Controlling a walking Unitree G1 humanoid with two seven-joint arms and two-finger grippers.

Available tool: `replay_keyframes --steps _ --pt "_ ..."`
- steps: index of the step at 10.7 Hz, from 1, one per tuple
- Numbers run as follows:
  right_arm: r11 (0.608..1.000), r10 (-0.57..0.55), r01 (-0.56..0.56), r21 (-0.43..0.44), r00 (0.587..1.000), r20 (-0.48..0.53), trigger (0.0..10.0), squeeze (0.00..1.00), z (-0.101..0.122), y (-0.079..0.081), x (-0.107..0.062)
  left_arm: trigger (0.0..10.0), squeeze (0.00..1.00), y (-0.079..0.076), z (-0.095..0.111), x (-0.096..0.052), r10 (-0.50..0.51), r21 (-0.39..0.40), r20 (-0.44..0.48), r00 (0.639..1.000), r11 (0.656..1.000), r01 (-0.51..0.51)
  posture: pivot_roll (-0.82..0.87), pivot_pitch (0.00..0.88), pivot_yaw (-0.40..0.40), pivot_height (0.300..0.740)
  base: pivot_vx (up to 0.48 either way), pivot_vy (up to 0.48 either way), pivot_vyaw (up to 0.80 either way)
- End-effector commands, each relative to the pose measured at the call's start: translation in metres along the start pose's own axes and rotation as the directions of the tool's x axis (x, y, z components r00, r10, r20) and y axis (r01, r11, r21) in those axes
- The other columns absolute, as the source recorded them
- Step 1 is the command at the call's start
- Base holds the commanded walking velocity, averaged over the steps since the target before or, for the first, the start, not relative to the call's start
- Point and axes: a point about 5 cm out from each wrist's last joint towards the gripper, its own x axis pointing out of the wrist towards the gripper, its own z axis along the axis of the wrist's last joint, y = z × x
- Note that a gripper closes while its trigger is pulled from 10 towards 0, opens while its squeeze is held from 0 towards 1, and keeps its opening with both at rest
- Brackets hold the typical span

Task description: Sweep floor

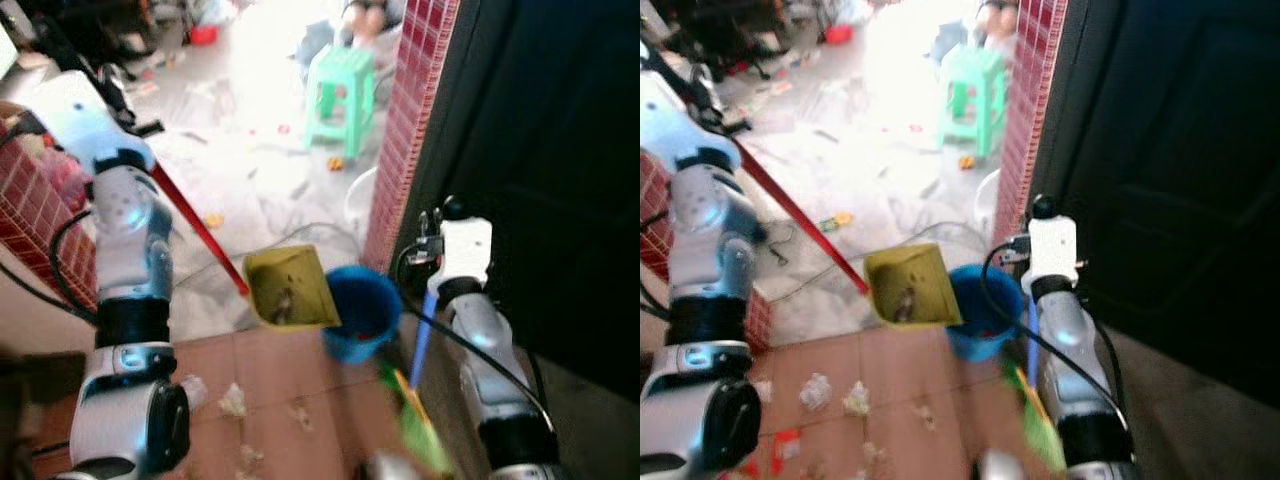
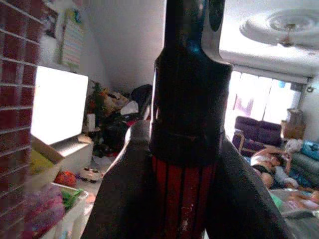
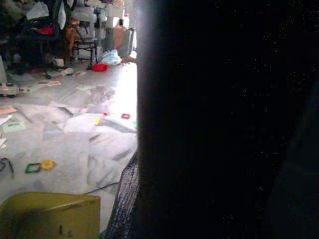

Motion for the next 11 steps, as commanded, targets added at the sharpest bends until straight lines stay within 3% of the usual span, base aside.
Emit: replay_keyframes --steps 1,4,7,9,10,11 --pt "1.000 -0.010 0.010 -0.011 0.999 0.047 10.0 0.00 0.010 -0.002 0.005 10.0 0.00 -0.009 0.018 0.003 -0.023 -0.048 0.089 0.996 0.998 0.027 -0.10 0.000 0.039 0.740 0.371 -0.296 0.00" --pt "1.000 -0.001 0.001 -0.006 0.999 0.042 10.0 0.00 0.008 0.000 0.003 10.0 0.00 -0.020 0.015 -0.003 -0.085 -0.031 0.099 0.991 0.996 0.089 -0.09 0.000 0.034 0.740 0.221 -0.189 0.00" --pt "1.000 0.001 -0.001 -0.001 0.999 0.042 10.0 0.00 0.008 0.003 0.004 10.0 0.00 -0.037 0.006 -0.016 -0.233 0.010 0.095 0.968 0.972 0.234 -0.09 0.000 0.039 0.740 0.000 0.000 0.00" --pt "1.000 -0.002 0.002 0.004 0.998 0.056 10.0 0.00 0.011 0.005 0.007 10.0 0.00 -0.064 -0.004 -0.035 -0.417 0.012 0.080 0.906 0.909 0.417 -0.09 0.000 0.044 0.740 0.000 0.000 0.00" --pt "1.000 -0.008 0.008 0.006 0.998 0.059 10.0 0.00 0.012 0.004 0.009 10.0 0.00 -0.087 -0.002 -0.050 -0.586 0.033 0.101 0.804 0.810 0.586 -0.09 0.000 0.047 0.740 0.000 0.000 0.00" --pt "1.000 -0.008 0.008 0.006 0.998 0.060 10.0 0.00 0.012 0.004 0.009 10.0 0.00 -0.091 -0.001 -0.052 -0.618 0.049 0.105 0.780 0.786 0.616 -0.09 0.000 0.047 0.740 0.000 0.000 0.00"
